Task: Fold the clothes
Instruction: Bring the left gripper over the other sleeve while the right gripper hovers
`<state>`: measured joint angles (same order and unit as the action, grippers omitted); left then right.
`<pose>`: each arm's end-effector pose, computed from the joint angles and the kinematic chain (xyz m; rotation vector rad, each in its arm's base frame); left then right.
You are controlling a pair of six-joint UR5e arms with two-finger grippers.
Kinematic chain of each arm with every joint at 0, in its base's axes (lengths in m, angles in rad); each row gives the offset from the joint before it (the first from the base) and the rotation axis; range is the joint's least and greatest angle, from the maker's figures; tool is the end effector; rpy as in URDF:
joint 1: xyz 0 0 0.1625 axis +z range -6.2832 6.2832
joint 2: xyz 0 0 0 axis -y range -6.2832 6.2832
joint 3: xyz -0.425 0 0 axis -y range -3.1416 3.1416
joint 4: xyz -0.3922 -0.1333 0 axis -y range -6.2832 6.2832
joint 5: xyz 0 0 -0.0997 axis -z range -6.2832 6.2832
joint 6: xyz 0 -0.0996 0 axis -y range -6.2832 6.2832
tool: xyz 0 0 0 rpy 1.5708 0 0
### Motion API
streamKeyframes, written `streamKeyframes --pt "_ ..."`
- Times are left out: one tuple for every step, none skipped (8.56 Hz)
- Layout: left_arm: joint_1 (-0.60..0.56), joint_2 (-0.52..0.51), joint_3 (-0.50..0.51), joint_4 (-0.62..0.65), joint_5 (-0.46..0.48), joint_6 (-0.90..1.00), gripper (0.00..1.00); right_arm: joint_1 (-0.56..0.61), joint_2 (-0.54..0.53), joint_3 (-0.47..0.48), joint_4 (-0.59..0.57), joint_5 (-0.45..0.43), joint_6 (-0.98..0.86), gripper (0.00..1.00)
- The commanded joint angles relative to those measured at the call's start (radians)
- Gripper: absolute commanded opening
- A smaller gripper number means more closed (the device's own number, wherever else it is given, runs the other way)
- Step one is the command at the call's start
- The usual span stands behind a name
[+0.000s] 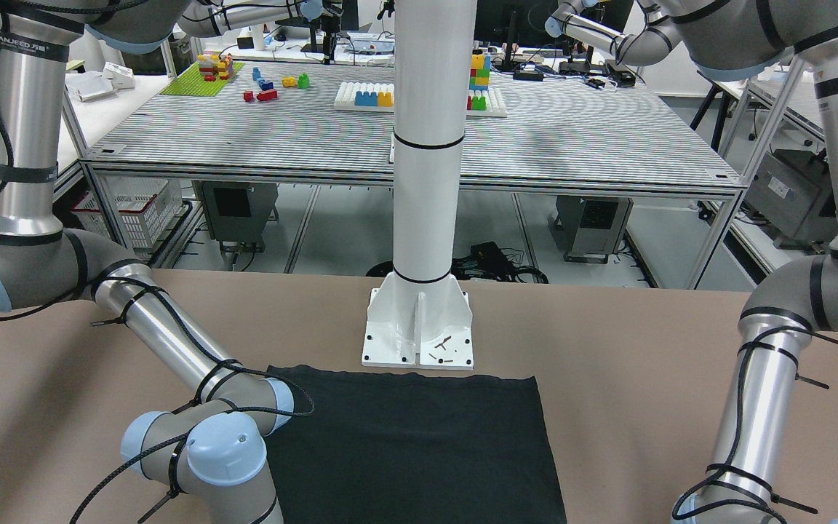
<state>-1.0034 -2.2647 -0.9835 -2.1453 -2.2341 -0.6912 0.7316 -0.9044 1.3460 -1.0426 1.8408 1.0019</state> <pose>0.3632 -0.7038 0.4457 0.1547 0.8993 0.1107 -0.4889 -0.5824 0.3010 0.3854 -0.9167 0.0182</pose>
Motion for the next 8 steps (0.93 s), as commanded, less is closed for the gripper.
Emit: streamKeyframes --pt "0.0 -0.004 -0.015 -0.001 -0.001 -0.019 0.0 -0.003 -0.008 0.051 -0.01 0.001 0.003 0.95" --pt "-0.009 0.008 -0.068 0.005 -0.013 -0.019 0.0 -0.003 -0.019 0.065 -0.011 0.001 0.001 0.95" --pt "-0.011 0.039 -0.16 0.013 -0.027 -0.054 0.0 -0.003 -0.022 0.064 -0.011 0.001 0.001 0.95" --pt "-0.003 0.083 -0.267 0.018 -0.022 -0.139 0.0 -0.003 -0.03 0.064 -0.005 0.001 0.001 0.95" --pt "0.006 0.094 -0.335 0.031 -0.016 -0.218 0.0 -0.003 -0.034 0.064 -0.004 0.001 -0.002 0.95" --pt "0.052 0.076 -0.362 0.057 0.0 -0.305 0.0 -0.001 -0.037 0.061 -0.004 0.0 -0.012 0.95" --pt "0.099 0.018 -0.36 0.096 0.054 -0.357 0.0 -0.001 -0.042 0.059 -0.004 0.0 -0.015 0.95" --pt "0.141 -0.037 -0.351 0.186 0.11 -0.375 0.0 0.0 -0.042 0.059 -0.004 0.0 -0.016 0.95"
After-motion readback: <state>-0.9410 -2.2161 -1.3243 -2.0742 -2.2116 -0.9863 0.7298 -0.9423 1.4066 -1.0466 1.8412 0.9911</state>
